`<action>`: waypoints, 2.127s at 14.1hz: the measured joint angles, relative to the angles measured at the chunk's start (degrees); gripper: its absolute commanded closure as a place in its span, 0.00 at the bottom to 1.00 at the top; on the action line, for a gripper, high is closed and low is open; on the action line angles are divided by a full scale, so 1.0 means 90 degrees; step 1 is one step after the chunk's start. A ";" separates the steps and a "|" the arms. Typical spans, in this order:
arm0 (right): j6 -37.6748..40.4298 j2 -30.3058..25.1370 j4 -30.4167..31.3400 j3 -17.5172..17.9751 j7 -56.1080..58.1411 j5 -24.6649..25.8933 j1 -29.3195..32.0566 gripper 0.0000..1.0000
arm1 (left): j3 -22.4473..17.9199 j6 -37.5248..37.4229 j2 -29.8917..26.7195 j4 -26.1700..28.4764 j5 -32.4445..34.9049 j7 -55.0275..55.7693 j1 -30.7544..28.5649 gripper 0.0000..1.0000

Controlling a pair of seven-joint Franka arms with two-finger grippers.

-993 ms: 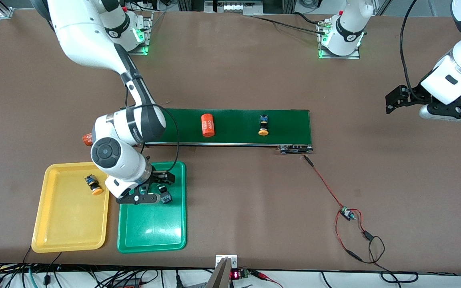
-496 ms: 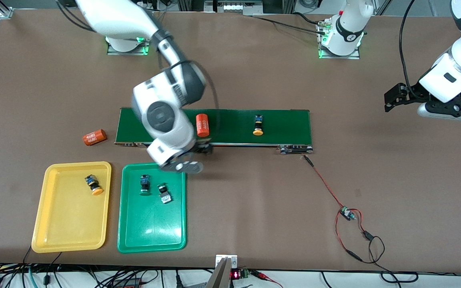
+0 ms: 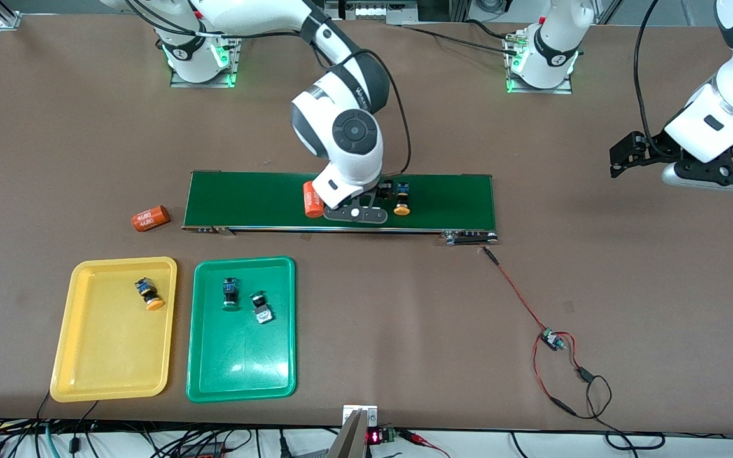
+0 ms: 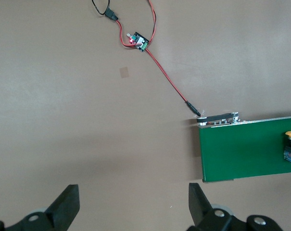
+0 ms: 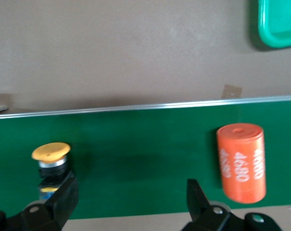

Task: Sort buttons by color to trays
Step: 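Grasp the yellow button on the belt with the right gripper, then carry the yellow button into the yellow tray and open the right gripper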

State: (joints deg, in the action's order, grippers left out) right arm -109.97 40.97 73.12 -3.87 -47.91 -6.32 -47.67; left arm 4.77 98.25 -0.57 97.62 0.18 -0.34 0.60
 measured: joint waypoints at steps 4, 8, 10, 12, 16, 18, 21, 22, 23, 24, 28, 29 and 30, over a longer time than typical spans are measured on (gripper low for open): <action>-0.0120 0.0030 0.0042 0.0000 -0.0374 -0.0311 -0.0121 0.00 | 0.0000 0.0000 0.0000 -0.0001 0.0000 0.0000 0.0000 0.00; -0.0152 0.0171 0.0053 0.0001 -0.0556 -0.0318 -0.0266 0.00 | 0.0000 -0.0001 0.0000 -0.0001 0.0000 0.0000 0.0000 0.00; -0.0234 0.0275 0.0055 0.0001 -0.0587 -0.0318 -0.0318 0.00 | 0.0002 -0.0001 0.0000 -0.0001 0.0000 0.0000 0.0000 0.00; -0.0280 0.0341 0.0056 0.0000 -0.0592 -0.0318 -0.0325 0.00 | 0.0018 -0.0001 0.0000 -0.0001 0.0000 0.0000 0.0000 0.00; -0.0328 0.0400 0.0057 -0.0012 -0.0593 -0.0318 -0.0324 0.07 | 0.0029 -0.0001 0.0000 -0.0040 0.0000 0.0000 0.0000 0.00; -0.0443 0.0469 0.0064 -0.0015 -0.0594 -0.0318 -0.0324 0.18 | 0.0030 -0.0001 0.0000 -0.0053 0.0000 0.0000 0.0000 0.00; -0.0521 0.0558 0.0065 -0.0016 -0.0595 -0.0322 -0.0324 0.64 | 0.0031 -0.0001 0.0000 -0.0055 0.0000 0.0000 0.0000 0.00; -0.0521 0.0566 0.0072 -0.0016 -0.0596 -0.0328 -0.0324 0.76 | 0.0031 -0.0001 0.0000 -0.0055 0.0000 0.0000 0.0000 0.00; -0.0521 0.0566 0.0088 -0.0016 -0.0596 -0.0332 -0.0324 0.89 | 0.0031 -0.0001 0.0000 -0.0055 0.0000 0.0000 0.0000 0.00; -0.0522 0.0566 0.0105 -0.0017 -0.0596 -0.0333 -0.0324 0.95 | 0.0031 -0.0001 0.0000 -0.0055 0.0000 0.0000 0.0000 0.00; -0.0564 0.0532 0.0098 -0.0057 -0.0596 -0.0349 -0.0307 1.00 | 0.0031 -0.0001 0.0000 -0.0055 0.0000 0.0000 0.0000 0.00; -0.0574 0.0505 0.0078 -0.0073 -0.0597 -0.0350 -0.0304 1.00 | 0.0032 -0.0001 0.0000 -0.0055 0.0000 0.0000 0.0000 0.00; -0.0578 0.0469 0.0033 -0.0096 -0.0598 -0.0350 -0.0301 1.00 | 0.0031 -0.0001 0.0000 -0.0055 0.0000 0.0000 0.0000 0.00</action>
State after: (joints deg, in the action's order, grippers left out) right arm -115.17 45.20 73.41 -4.74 -53.30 -9.47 -50.37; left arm 5.05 98.24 -0.57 97.13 0.18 -0.34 0.60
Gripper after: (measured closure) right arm 0.670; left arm 0.000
